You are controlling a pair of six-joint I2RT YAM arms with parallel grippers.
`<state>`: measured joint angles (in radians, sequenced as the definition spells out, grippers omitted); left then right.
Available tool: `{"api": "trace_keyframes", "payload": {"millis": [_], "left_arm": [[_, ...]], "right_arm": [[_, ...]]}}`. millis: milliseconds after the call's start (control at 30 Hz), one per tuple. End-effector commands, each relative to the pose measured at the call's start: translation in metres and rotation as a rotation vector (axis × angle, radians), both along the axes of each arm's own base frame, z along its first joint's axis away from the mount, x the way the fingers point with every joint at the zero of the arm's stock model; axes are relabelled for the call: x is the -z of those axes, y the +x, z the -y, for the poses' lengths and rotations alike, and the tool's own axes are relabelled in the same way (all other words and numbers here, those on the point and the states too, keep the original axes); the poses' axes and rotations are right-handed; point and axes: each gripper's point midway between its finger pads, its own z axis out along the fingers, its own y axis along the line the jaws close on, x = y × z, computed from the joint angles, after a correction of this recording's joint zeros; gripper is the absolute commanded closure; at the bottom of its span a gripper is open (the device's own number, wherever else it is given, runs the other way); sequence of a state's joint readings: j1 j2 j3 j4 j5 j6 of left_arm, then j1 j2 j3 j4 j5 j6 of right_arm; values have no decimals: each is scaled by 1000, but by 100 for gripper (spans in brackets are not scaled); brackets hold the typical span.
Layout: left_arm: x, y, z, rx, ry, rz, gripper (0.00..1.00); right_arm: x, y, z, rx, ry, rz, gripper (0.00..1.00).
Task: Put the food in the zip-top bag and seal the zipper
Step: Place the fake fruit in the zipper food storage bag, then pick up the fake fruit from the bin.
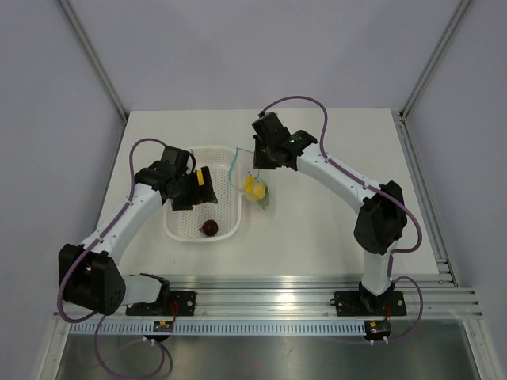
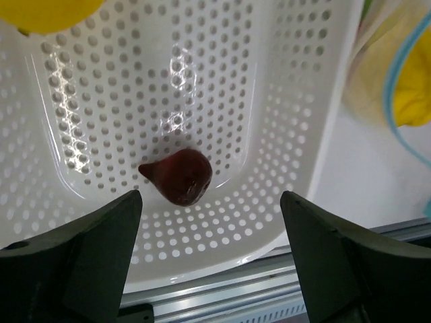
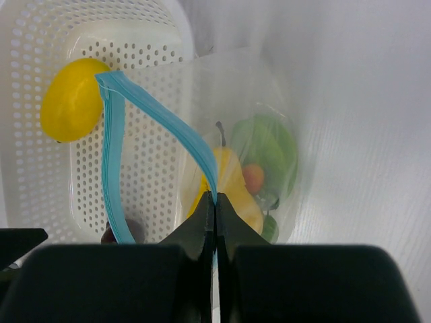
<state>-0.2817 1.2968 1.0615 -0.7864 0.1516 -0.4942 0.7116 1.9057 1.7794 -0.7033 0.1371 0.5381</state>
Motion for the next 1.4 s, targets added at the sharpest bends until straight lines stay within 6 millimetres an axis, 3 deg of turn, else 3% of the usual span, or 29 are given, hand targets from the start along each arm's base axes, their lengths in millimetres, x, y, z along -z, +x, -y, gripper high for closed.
{"api": "trace_keyframes", "payload": {"millis": [0, 367, 700, 867, 967, 1067, 1233, 1367], "left_arm": [[15, -20, -13, 9, 105, -29, 12], [73, -39, 6, 66, 124, -161, 15], [89, -27, 9, 42, 155, -159, 26], [94, -30, 9, 51, 183, -171, 41], [83, -28, 8, 44, 183, -148, 58], [62, -19, -2, 13, 226, -90, 65], [-10, 1, 1, -3, 177, 92, 66], [-66, 13, 20, 29, 61, 222, 66]], "right_arm": [[-32, 3, -3, -6, 56, 69, 100], [-28, 1, -5, -17, 61, 58, 100], [-29, 0, -3, -12, 59, 59, 100], [-29, -1, -3, -13, 59, 61, 100], [-31, -1, -3, -10, 61, 63, 100], [-30, 0, -2, -10, 60, 63, 100], [-30, -1, -1, -9, 57, 65, 100], [-30, -2, -1, -9, 63, 62, 100]]}}
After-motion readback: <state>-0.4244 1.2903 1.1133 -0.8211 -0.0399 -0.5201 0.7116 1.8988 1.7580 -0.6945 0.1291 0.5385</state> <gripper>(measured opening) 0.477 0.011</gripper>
